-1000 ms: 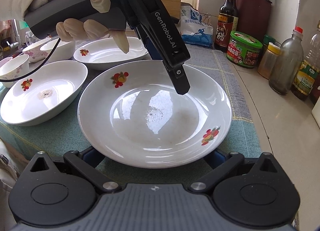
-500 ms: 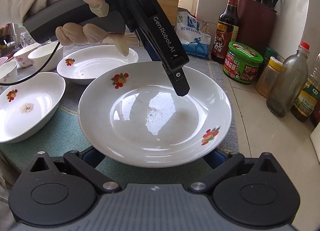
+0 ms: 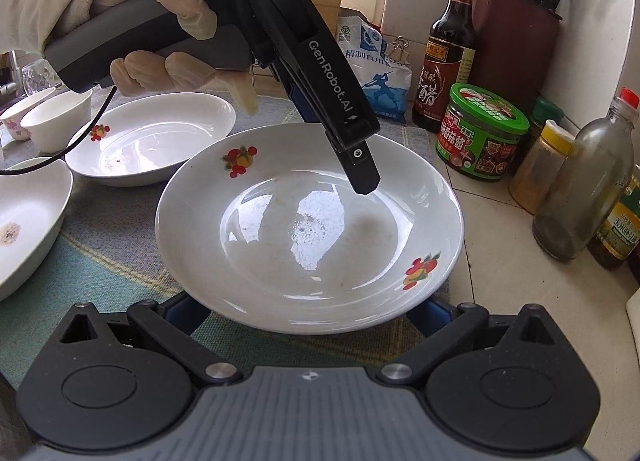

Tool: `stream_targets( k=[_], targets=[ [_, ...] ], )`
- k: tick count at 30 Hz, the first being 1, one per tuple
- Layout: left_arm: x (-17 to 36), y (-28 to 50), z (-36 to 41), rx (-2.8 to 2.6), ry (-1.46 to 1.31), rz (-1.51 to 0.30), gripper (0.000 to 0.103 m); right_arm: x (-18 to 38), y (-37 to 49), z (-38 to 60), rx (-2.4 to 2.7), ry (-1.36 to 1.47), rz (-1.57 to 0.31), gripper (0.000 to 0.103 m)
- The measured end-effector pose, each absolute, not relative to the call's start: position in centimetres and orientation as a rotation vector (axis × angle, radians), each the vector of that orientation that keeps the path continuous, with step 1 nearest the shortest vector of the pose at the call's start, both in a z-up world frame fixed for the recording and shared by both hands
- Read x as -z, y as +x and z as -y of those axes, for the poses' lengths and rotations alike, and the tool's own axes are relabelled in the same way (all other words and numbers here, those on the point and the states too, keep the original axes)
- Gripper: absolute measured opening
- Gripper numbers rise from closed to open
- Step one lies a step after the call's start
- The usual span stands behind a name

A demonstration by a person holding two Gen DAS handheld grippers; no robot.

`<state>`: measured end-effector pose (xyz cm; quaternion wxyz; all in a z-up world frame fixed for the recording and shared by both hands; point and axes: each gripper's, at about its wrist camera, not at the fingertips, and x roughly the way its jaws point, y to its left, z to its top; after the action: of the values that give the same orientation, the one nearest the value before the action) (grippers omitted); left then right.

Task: Organize plates and bowls
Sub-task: 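Lift the plate with the left gripper and carry it toward the green sauce jar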

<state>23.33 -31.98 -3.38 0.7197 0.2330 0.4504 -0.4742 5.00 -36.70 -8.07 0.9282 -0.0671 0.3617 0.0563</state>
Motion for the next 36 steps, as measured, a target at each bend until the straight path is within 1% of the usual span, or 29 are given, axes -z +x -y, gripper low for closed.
stream_targets(
  k=[9, 28, 34, 36],
  targets=[
    [4.7, 24.3, 32.4, 1.037, 0.512, -1.004, 0.077, 8.7, 6.4, 37.3, -0.123, -0.139, -0.758, 0.103],
    [5.3, 24.2, 33.4, 1.047, 0.521, -0.968, 0.078, 9.1, 6.8, 38.6, -0.109, -0.086, -0.77, 0.103],
    [3.8, 23.5, 32.3, 1.038, 0.499, -0.928, 0.08, 8.6, 5.9, 38.6, -0.108, -0.06, -0.765, 0.103],
    [2.9, 23.1, 31.5, 1.034, 0.48, -0.915, 0.083, 8.2, 5.3, 38.5, -0.089, -0.066, -0.765, 0.103]
  ],
)
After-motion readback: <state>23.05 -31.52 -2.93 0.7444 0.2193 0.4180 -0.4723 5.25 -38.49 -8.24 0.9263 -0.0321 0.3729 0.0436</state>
